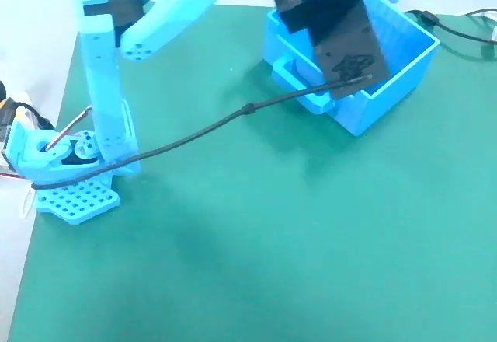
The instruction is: Put the tape in the box
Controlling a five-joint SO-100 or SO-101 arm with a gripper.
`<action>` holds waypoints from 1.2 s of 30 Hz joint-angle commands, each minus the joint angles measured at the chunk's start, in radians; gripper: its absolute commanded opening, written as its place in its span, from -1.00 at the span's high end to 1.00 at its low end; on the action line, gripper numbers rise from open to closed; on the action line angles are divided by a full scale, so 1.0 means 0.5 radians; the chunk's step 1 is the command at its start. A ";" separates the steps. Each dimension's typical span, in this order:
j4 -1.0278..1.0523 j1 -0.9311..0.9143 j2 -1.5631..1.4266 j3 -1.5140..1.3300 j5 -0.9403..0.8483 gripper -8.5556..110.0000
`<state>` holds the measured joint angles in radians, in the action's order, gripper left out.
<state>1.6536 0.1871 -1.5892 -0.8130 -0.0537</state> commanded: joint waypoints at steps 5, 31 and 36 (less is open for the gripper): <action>0.344 -0.242 -0.396 0.163 -0.034 0.33; -0.650 -0.770 -2.574 -2.669 -0.083 0.37; -0.813 -0.816 -2.752 -3.083 -0.110 0.37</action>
<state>1.2855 -0.1948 -2.9192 -2.2856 -0.0905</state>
